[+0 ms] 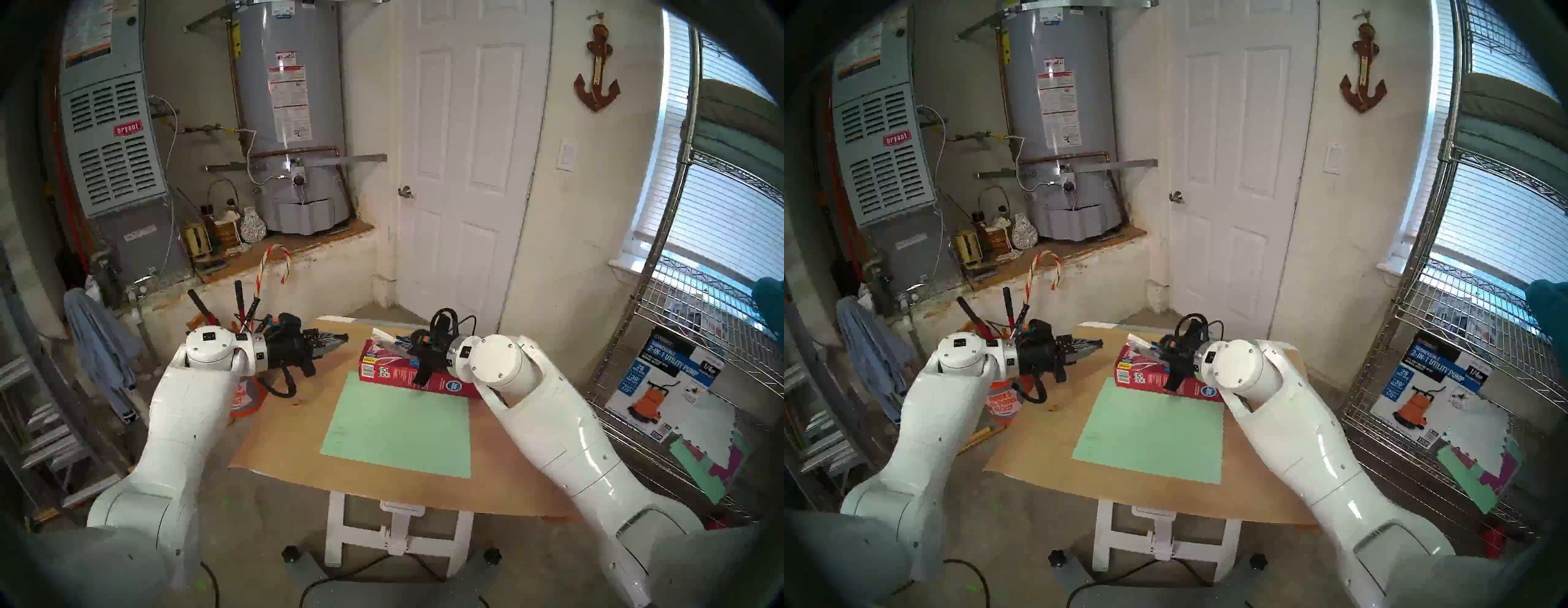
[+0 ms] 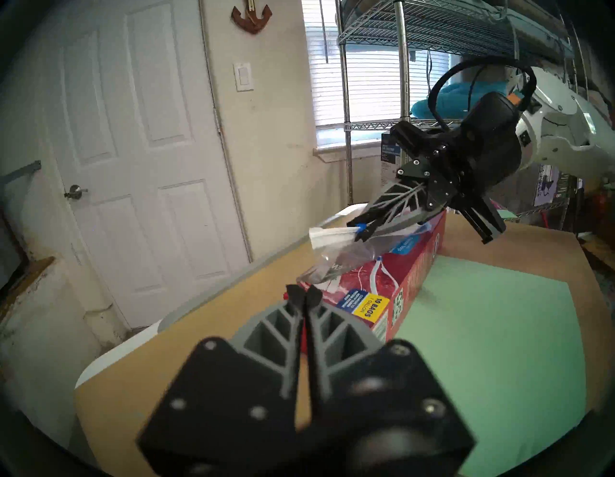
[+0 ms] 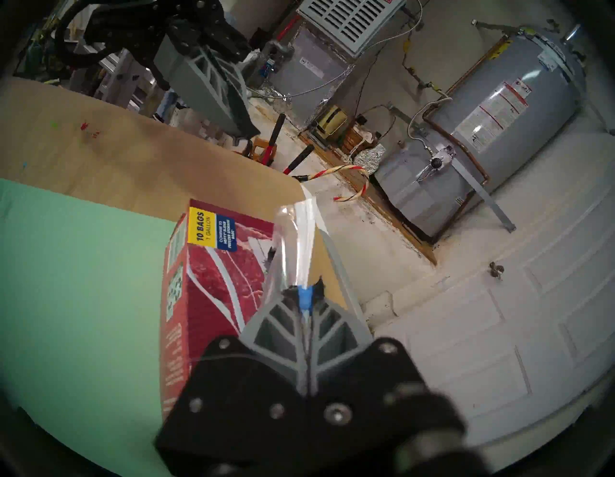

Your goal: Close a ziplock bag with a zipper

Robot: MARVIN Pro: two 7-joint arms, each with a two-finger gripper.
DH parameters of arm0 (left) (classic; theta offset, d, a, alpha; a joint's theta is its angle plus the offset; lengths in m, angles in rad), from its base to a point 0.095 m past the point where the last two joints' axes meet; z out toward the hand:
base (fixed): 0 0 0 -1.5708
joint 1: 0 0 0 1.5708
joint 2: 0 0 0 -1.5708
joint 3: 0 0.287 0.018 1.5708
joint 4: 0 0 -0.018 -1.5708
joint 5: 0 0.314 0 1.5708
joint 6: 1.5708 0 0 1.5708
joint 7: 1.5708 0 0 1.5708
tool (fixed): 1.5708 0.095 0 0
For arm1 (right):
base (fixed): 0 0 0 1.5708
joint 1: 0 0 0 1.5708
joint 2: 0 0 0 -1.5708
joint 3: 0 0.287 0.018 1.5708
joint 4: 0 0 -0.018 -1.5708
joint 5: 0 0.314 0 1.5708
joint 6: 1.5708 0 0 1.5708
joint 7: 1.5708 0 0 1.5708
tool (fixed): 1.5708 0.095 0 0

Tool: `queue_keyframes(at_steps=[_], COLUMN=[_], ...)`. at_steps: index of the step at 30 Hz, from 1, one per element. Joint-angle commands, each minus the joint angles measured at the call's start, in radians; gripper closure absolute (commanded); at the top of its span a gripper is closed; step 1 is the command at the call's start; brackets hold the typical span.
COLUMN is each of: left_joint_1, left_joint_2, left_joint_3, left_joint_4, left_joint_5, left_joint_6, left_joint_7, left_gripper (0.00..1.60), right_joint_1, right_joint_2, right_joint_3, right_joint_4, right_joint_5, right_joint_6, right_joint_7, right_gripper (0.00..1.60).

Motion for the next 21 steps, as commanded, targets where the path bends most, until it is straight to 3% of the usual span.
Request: queue_keyframes(at_steps=[1, 8, 21], left_joint_1=[-0.037, -0.065, -0.141], left_joint_2=[-0.017, -0.037, -0.057], left_joint_3=[-0.002, 0.014, 0.072], left_joint_4=[-0.016, -0.007, 0.111], left_joint_5=[-0.019, -0.013, 0.009], left_joint_6=[0.014, 0.013, -0.006], left_joint_7=[-0.013, -0.028, -0.06], left_gripper=[0.0, 0.0, 0.0], right_joint_1=[0.012, 0.01, 0.004], right_joint_2=[-0.022, -0.027, -0.014], right_joint_3=[-0.007, -0.014, -0.021], right_joint_4=[-0.033, -0.048, -0.064], right_joint_5=[0.003, 0.004, 0.01], right_joint_6=[-0.002, 0.0, -0.004], right_joint_7=[-0.003, 0.001, -0.001], right_gripper=[1.6, 1.6, 1.6])
